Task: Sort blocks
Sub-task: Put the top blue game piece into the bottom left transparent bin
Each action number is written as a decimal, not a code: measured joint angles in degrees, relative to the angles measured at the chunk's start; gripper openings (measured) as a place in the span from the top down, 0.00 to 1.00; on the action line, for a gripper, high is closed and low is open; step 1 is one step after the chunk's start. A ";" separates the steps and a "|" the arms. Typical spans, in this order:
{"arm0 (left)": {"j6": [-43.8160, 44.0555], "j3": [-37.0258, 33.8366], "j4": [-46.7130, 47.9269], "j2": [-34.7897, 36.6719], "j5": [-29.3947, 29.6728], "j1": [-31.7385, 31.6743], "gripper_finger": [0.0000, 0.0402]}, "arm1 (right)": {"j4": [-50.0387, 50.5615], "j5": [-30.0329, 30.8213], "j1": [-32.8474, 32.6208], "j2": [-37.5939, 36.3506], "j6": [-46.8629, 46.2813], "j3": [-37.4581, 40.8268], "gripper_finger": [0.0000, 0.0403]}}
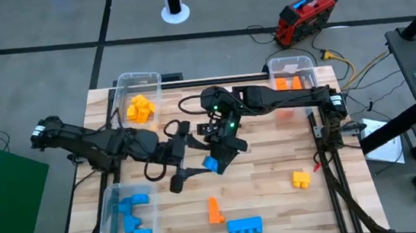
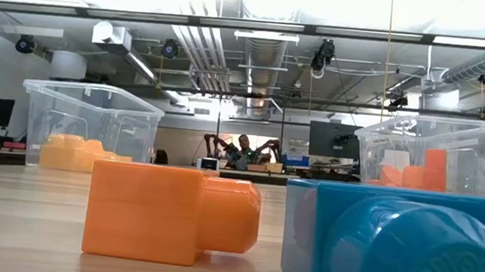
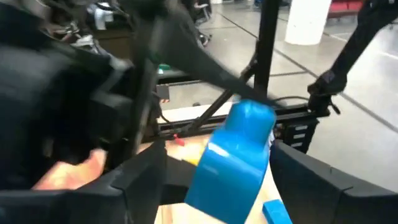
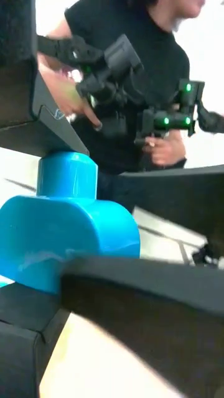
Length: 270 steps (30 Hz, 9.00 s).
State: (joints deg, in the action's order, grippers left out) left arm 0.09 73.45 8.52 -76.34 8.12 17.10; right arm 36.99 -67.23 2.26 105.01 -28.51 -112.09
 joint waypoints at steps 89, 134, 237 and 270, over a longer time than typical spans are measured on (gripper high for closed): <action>61.69 0.02 36.19 6.15 4.42 13.62 0.33 | -2.55 50.83 12.41 2.10 18.02 -6.14 0.36; 49.93 2.58 35.86 6.02 14.51 8.72 0.33 | -3.87 50.78 14.78 2.10 18.01 -6.78 0.36; 63.98 2.54 21.52 4.22 20.91 -12.89 0.33 | 28.00 88.14 -6.84 -2.45 34.05 -7.37 0.34; 66.61 3.20 13.05 -4.55 13.62 -13.58 0.33 | 30.32 88.27 -6.07 -2.45 33.64 -7.37 0.35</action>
State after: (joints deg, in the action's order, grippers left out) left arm 66.70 76.65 21.57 -80.89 21.74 3.52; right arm 67.31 21.04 -3.81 102.56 5.13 -119.46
